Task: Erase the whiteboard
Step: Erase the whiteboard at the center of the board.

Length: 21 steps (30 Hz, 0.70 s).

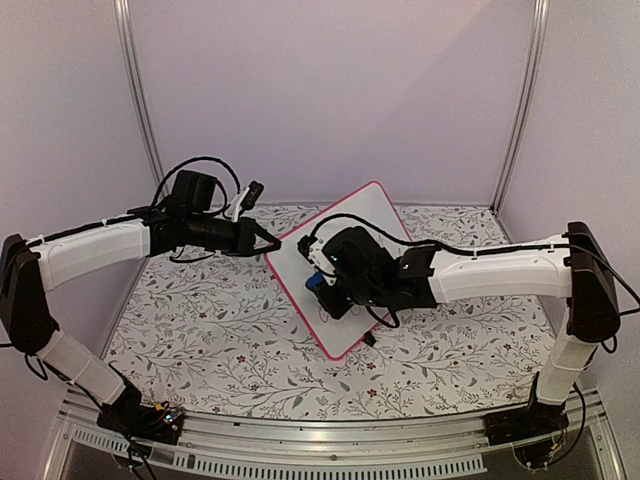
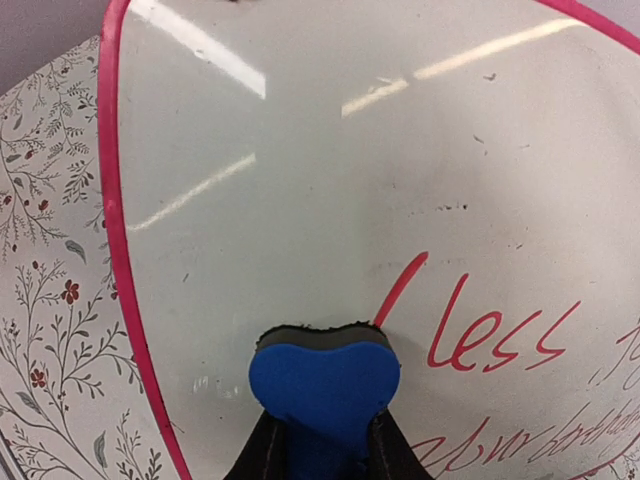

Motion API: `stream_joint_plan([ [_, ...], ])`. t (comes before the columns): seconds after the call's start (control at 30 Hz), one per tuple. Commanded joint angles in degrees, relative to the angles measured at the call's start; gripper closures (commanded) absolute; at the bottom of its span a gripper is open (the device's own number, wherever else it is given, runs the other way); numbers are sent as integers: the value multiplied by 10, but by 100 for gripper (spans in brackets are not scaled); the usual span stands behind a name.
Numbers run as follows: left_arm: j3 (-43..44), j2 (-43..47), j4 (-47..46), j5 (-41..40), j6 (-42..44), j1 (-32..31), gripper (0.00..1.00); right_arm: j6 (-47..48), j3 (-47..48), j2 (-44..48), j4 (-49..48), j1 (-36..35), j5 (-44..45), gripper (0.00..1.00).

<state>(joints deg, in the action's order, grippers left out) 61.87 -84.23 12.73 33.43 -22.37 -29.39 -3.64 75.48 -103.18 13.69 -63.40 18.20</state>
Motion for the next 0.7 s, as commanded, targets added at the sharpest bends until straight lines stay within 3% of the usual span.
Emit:
stream_joint_plan([
  [0.0,-5,16,-10,8,19,2,100,-19,-41,15,34,6,-12,100],
  [0.27,-6,15,-11,10,18,2,100,-39,-70,35,30,6,-17,100],
  [0.67,-5,14,-11,10,19,3,100,-11,15,11,26,33,-10,100],
])
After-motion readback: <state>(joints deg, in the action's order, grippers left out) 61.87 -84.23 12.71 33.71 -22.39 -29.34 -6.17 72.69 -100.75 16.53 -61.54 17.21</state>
